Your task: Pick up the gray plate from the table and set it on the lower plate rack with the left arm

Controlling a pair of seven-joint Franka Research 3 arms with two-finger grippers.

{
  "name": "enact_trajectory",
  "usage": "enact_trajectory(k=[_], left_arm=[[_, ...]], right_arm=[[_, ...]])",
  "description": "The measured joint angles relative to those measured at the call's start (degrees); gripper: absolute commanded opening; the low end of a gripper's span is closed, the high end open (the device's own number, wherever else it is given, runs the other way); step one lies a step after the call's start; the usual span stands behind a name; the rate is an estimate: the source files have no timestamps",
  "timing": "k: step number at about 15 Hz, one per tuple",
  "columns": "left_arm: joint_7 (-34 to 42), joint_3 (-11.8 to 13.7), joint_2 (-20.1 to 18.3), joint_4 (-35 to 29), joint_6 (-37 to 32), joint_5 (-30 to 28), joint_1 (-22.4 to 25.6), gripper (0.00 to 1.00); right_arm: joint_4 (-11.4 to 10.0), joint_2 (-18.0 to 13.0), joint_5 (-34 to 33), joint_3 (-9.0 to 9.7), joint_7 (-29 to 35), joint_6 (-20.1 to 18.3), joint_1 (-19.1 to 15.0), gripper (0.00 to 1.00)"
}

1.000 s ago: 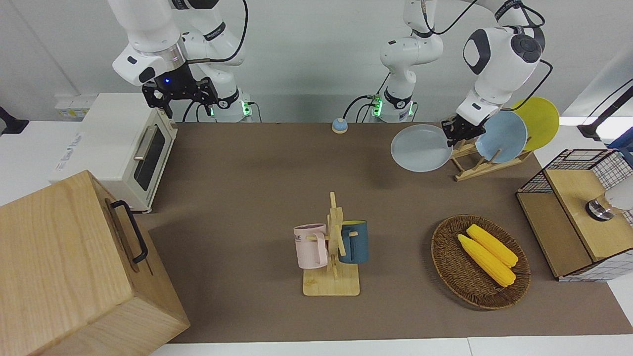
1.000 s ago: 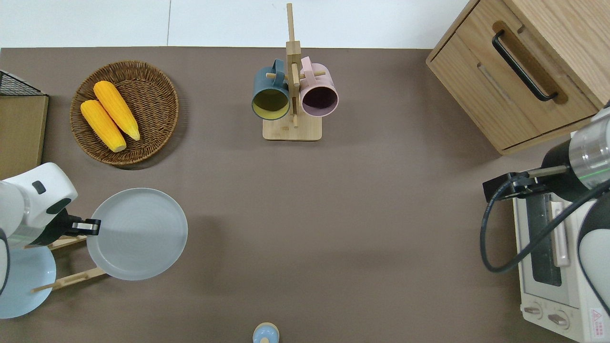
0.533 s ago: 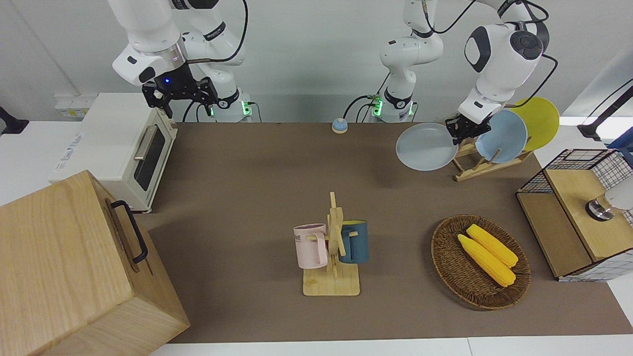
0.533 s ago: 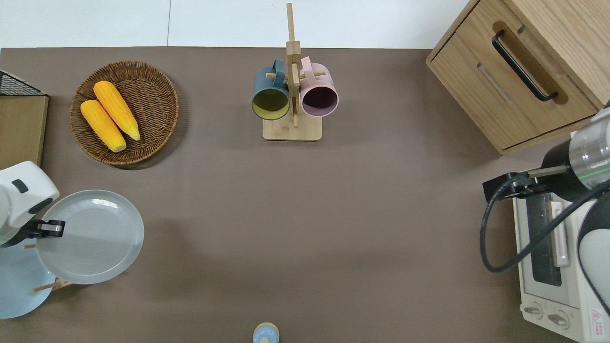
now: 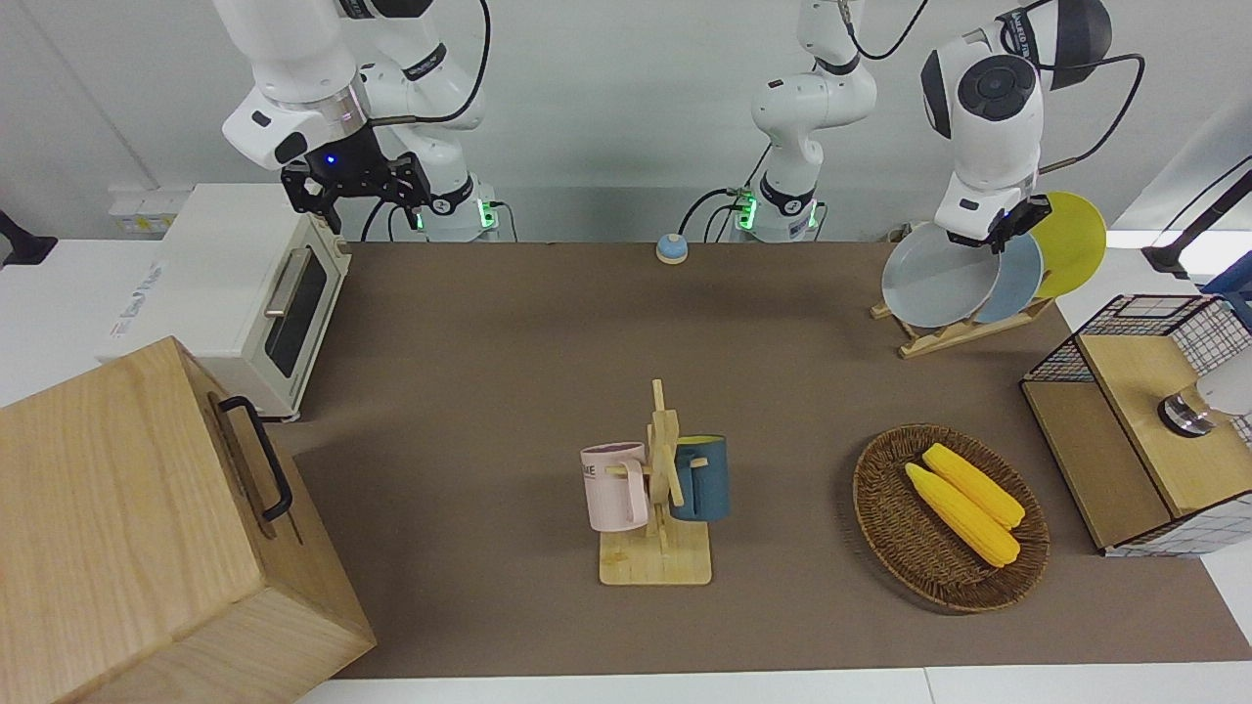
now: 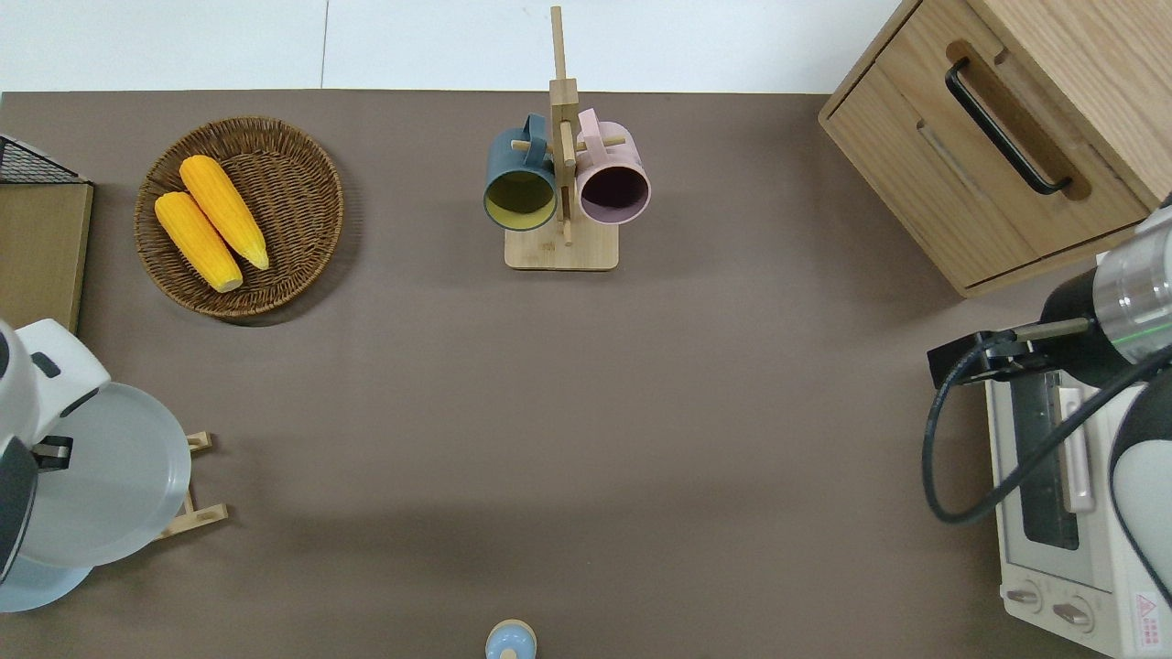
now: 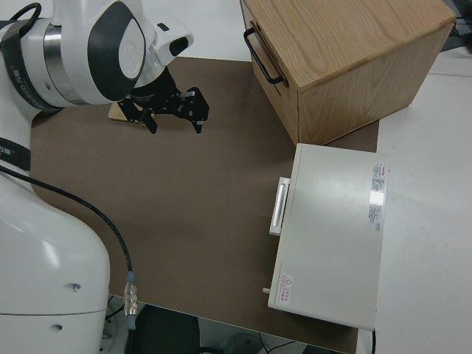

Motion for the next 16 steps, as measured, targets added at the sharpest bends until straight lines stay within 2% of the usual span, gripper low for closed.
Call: enact_trajectory(k=[4,10,16], left_arm=[[-6.82,-2.50,0.65,-0.01,-2.79,4.91,-0.14,0.00],[-13.62,-2.60,2.77,-0.55,-3.09,9.63,-0.29,0.00],[-23.04,-3.01,3.81,-5.13,-3.45,12.58,-2.45,0.00]], right_arm=[[0.00,0.00,0.00,0.00,0.00,0.00,0.00,0.983],[0.00,0.00,0.00,0.00,0.00,0.00,0.00,0.983],[0.00,0.00,0.00,0.00,0.00,0.00,0.00,0.983]])
